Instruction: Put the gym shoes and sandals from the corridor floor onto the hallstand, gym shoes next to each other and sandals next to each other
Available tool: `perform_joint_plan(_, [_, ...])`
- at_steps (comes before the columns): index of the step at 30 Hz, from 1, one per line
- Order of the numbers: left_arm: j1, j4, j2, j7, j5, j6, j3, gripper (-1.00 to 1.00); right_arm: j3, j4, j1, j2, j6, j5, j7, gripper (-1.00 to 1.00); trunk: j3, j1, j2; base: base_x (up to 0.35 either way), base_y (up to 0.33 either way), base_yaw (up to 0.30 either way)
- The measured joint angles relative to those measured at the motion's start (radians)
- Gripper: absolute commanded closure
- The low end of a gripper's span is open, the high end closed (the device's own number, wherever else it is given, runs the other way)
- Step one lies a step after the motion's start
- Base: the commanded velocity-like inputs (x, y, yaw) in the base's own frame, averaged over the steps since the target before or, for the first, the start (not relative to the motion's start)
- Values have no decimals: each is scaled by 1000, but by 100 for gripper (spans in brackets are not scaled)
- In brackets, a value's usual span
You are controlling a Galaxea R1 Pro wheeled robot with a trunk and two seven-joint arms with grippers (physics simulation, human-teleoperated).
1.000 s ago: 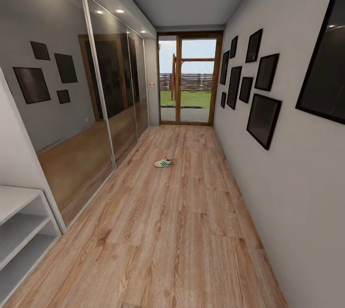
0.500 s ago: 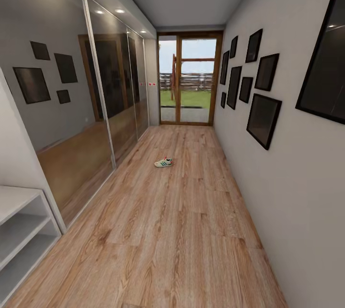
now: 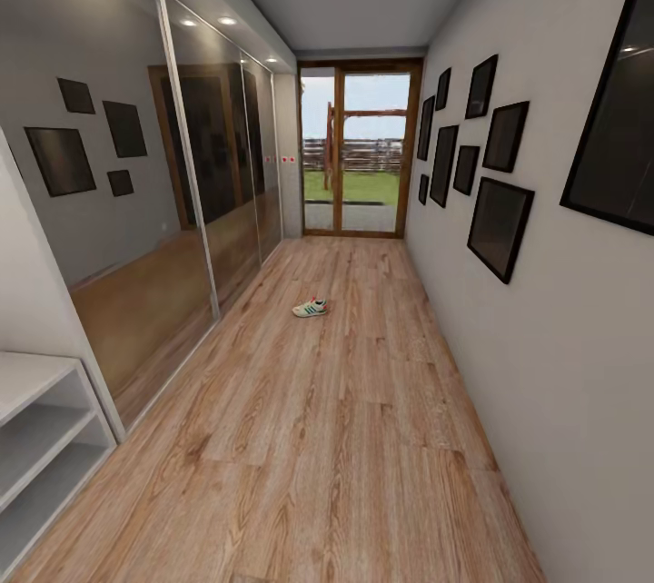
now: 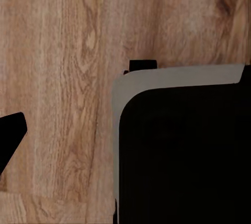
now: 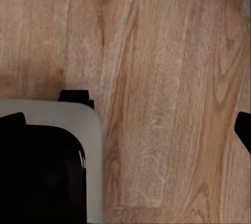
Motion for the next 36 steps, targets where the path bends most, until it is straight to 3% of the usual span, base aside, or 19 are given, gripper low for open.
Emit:
perform_joint_plan(2, [-4, -11, 0, 0, 1, -11, 0, -100, -1, -11, 0, -11, -11, 0, 0, -100, 0, 0, 0, 0, 0, 0])
perform_joint_plan(3, [-7, -94, -1, 0, 2, -146, 1, -100, -1, -108, 0, -14, -65, -1, 0, -100, 0, 0, 0, 0, 0, 0])
perform_joint_plan(4, [-11, -129, -1, 0, 2, -152, 1, -100, -1, -162, -1, -14, -77, -1, 0, -100, 0, 0, 0, 0, 0, 0])
perform_joint_plan(8, [-28, -189, -6, 0, 4, -153, 3, -100, -1, -210, -1, -15, -115, -2, 0, -100, 0, 0, 0, 0, 0, 0])
perform_joint_plan(10, [-67, -231, -11, 0, 4, -154, 4, -100, -2, -278, -10, -16, -147, -3, 1, -100, 0, 0, 0, 0, 0, 0])
perform_joint_plan(24, [-145, -248, -14, 0, 6, -204, 5, -100, -1, -369, -61, -16, -160, -3, 7, -100, 0, 0, 0, 0, 0, 0])
perform_joint_plan(36, [-148, -221, -4, -2, 11, -224, 24, -100, 6, -352, -71, -6, -160, 3, 11, -100, 0, 0, 0, 0, 0, 0])
